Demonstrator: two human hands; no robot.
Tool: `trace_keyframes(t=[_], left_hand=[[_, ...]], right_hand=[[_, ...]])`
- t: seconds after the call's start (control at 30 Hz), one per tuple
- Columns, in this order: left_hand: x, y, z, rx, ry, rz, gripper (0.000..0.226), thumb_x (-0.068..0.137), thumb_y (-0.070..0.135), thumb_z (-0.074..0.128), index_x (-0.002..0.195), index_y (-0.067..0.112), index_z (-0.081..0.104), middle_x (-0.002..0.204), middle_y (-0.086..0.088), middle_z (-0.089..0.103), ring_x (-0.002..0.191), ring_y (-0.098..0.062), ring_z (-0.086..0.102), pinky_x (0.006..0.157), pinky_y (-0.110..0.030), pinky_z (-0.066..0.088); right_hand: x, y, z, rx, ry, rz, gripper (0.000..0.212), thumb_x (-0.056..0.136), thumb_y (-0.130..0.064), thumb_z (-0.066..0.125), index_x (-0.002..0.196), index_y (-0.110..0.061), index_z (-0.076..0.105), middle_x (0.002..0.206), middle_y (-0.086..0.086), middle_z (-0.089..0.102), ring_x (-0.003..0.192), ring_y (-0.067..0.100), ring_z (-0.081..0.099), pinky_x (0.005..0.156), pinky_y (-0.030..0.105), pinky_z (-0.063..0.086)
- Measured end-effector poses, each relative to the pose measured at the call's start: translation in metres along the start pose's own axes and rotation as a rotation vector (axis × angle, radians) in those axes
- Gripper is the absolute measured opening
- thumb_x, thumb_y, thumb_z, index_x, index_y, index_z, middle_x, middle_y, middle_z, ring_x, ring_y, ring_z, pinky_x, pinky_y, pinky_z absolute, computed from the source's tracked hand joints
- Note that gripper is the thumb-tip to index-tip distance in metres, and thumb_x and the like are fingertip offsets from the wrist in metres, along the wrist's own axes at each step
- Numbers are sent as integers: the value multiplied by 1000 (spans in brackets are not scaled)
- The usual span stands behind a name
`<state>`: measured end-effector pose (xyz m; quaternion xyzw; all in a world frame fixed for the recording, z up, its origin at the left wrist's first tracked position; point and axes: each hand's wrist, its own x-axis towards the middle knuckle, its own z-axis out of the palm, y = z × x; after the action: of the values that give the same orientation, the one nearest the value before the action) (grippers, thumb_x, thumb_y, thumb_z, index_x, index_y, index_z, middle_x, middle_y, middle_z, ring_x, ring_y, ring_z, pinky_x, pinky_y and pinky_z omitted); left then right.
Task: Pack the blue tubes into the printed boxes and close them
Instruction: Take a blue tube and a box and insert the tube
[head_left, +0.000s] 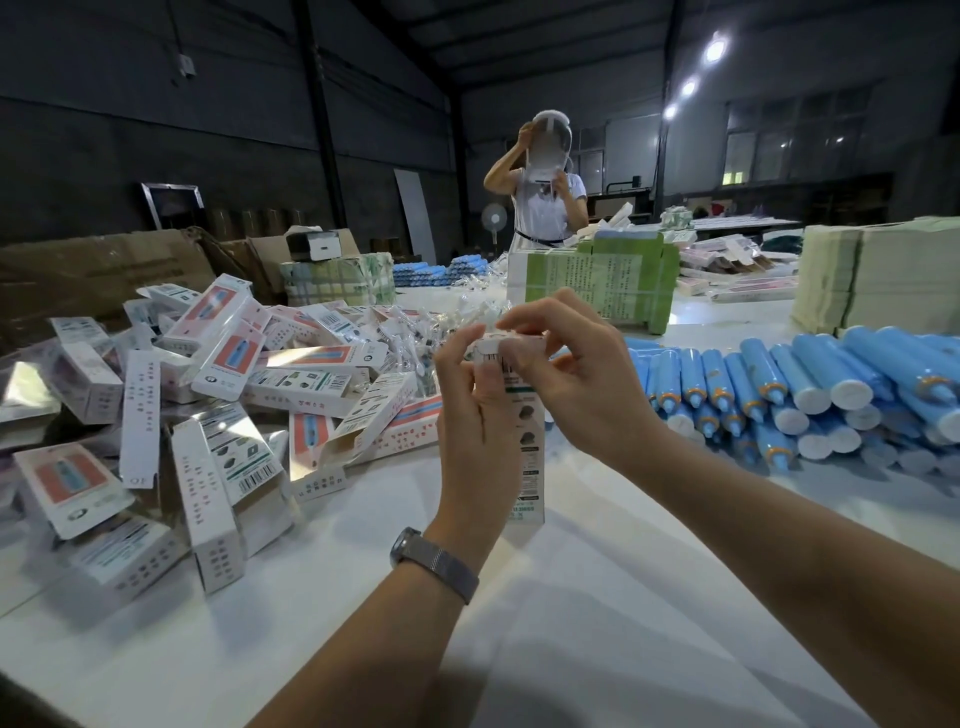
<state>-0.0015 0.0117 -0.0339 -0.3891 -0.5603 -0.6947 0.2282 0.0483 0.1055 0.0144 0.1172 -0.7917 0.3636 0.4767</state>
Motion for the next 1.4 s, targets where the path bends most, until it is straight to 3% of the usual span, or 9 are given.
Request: trace_keyframes(t=[0.13, 0.33, 0.5, 0.63, 0.8, 0.87, 0.97, 1.1, 1.4], left_hand=[[0, 1, 0, -35, -33, 1, 29, 108, 28, 32, 131, 45, 37, 99, 22, 67, 84, -6, 70, 67, -20, 55], [-1, 0, -1, -18, -22, -8, 36, 106, 34, 34, 129, 61, 36, 99, -14, 62, 83, -22, 67, 67, -34, 57], [0, -4, -1, 16, -31, 13, 30, 105, 35, 32, 131, 50, 39, 91, 15, 63, 77, -7, 65, 66, -25, 53], [1, 0, -1, 18, -31, 36, 34, 106, 33, 32, 122, 62, 40, 108, -7, 64, 85, -13, 67, 69, -26, 53], [0, 2, -2, 10, -22, 21, 20, 106, 30, 32, 123, 36, 41, 98, -12, 63, 81, -28, 67, 67, -50, 57], [0, 2, -2, 18, -12, -2, 19, 106, 31, 33, 120, 39, 41, 93, -11, 63, 79, -29, 67, 66, -55, 55], [0, 4, -2, 32, -1, -18, 21, 107, 32, 33, 115, 50, 41, 91, -7, 63, 77, -26, 68, 66, -54, 56], [0, 3, -2, 11, 2, -21, 14, 109, 27, 31, 115, 35, 41, 92, -5, 62, 76, -28, 66, 64, -49, 55], [0, 2, -3, 9, 3, -43, 13, 107, 33, 30, 115, 36, 39, 92, -14, 61, 75, -26, 66, 63, -43, 55]], right_hand=[[1, 0, -1, 15, -13, 10, 13, 94, -15, 65, 99, -26, 68, 92, 5, 53, 81, 11, 56, 71, 31, 47], [3, 2, -3, 37, -7, 10, 14, 93, -16, 67, 96, -30, 69, 86, 6, 50, 76, 18, 54, 67, 32, 46], [5, 3, -4, 89, -32, 28, 15, 91, -16, 68, 96, -30, 72, 84, 2, 47, 79, 19, 52, 68, 35, 45], [6, 4, -6, 123, -63, 45, 16, 92, -14, 67, 98, -28, 74, 84, -4, 45, 81, 12, 50, 72, 33, 46], [7, 4, -6, 134, -88, 50, 19, 92, -14, 67, 95, -31, 72, 84, -6, 45, 81, 7, 49, 74, 27, 42], [7, 4, -6, 118, -93, 37, 20, 92, -13, 68, 95, -32, 72, 84, -5, 46, 80, 7, 49, 74, 24, 40], [6, 5, -5, 92, -89, 18, 17, 91, -15, 69, 95, -31, 71, 86, -2, 49, 78, 8, 50, 73, 22, 41], [4, 5, -4, 131, -63, 23, 20, 89, -21, 70, 98, -33, 58, 97, -11, 60, 73, 1, 53, 66, 17, 45], [3, 7, -3, 157, -47, 27, 28, 85, -19, 76, 89, -35, 53, 96, -4, 65, 72, 11, 58, 61, 23, 50]])
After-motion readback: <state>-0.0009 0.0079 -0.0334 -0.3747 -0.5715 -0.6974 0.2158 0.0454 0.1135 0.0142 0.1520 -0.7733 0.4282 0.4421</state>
